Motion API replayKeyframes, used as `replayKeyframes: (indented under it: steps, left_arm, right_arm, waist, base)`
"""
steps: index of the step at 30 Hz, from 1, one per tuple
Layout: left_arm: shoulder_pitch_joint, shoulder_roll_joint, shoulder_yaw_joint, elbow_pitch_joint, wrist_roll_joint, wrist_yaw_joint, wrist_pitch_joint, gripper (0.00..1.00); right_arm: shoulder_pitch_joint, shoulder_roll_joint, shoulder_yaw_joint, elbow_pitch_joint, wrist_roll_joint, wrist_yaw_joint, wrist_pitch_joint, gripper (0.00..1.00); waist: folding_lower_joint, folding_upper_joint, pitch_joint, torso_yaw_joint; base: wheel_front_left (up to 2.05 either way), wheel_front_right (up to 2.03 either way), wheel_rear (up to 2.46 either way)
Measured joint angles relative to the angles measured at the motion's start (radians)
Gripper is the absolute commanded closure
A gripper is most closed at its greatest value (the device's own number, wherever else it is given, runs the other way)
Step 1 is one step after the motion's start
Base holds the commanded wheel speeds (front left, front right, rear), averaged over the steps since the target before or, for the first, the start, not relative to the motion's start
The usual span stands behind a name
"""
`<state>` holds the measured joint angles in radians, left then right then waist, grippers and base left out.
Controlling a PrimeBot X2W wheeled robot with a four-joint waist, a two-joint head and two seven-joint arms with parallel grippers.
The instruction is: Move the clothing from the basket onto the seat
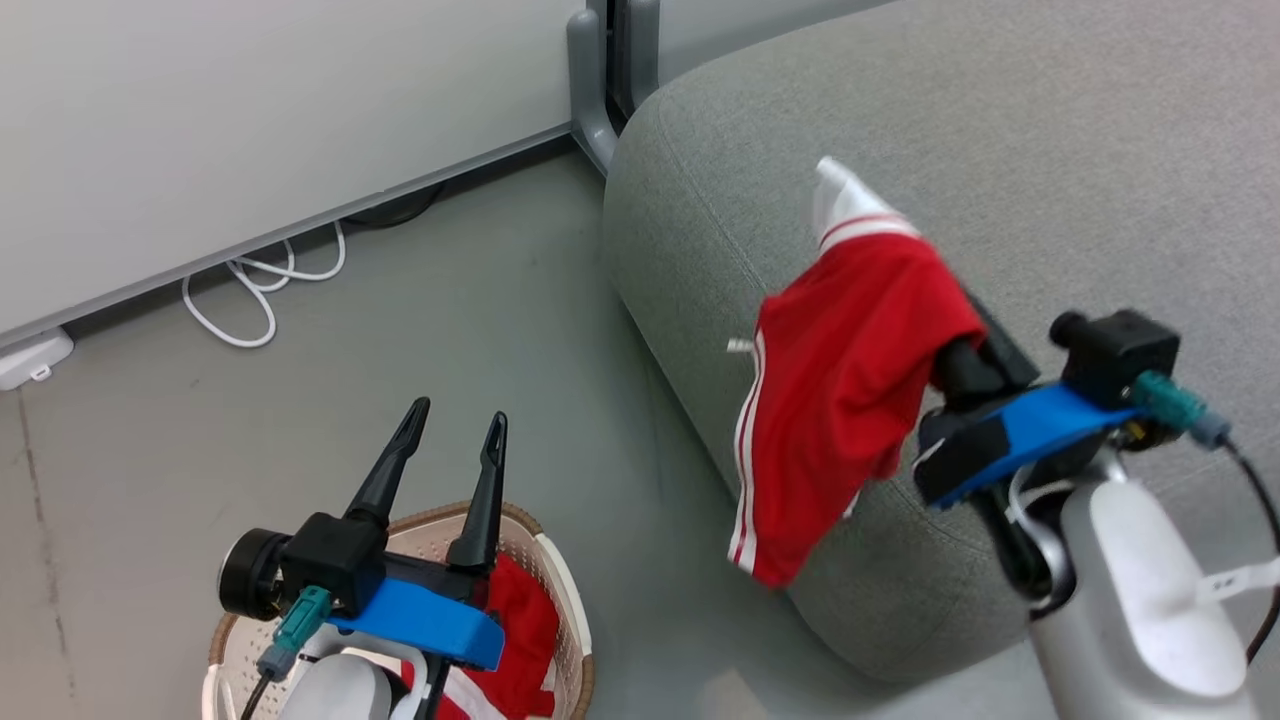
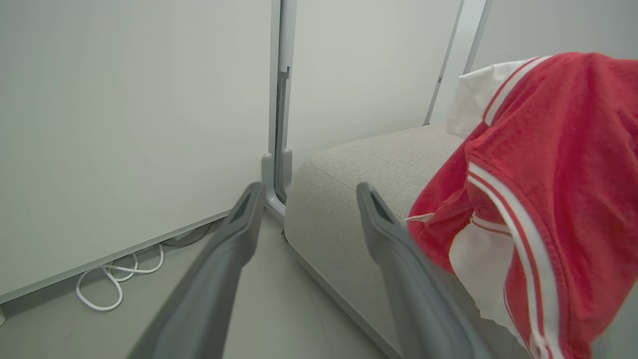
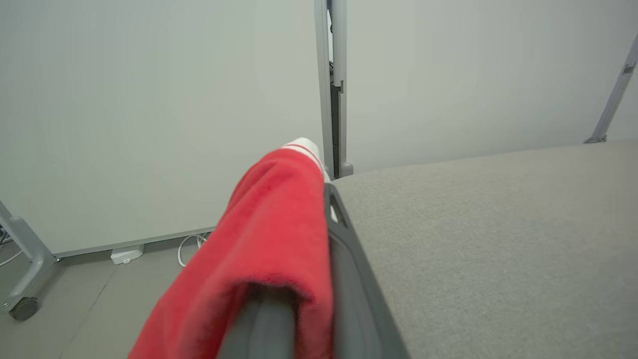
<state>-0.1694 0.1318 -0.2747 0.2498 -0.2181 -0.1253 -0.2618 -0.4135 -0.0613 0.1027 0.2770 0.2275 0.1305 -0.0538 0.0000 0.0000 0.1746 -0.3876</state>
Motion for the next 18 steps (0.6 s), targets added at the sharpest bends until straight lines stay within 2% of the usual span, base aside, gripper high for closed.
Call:
replayKeyframes:
  steps: [4, 9, 14, 18]
  left_arm:
    - [-0.014, 0.007, -0.004, -0.007, 0.0, 0.0, 0.0, 0.0]
    - [-0.048, 0.031, -0.019, -0.033, 0.001, -0.001, 0.0, 0.0]
    - [-0.093, 0.07, -0.019, -0.096, 0.015, -0.001, 0.0, 0.0]
    - [-0.129, 0.089, -0.027, -0.149, 0.027, -0.001, 0.0, 0.0]
  right_arm:
    - [-0.097, -0.037, -0.051, 0.025, 0.013, 0.0, 0.018, 1.0]
    - [-0.278, -0.115, -0.152, 0.098, 0.121, 0.0, 0.05, 1.0]
    - [-0.465, -0.206, -0.32, 0.175, 0.137, 0.0, 0.038, 1.0]
    - [-0.574, -0.252, -0.45, 0.258, 0.114, 0.0, 0.02, 1.0]
  waist:
    - [0.0, 0.0, 0.031, 0.01]
    - [0.0, 0.0, 0.1, 0.03]
    - [0.0001, 0.0, 0.193, 0.053]
    - [0.0001, 0.0, 0.279, 0.074]
  base:
    - [0.0, 0.0, 0.0]
    - [0.0, 0.0, 0.0]
    - [0.0, 0.0, 0.0]
    - [0.0, 0.0, 0.0]
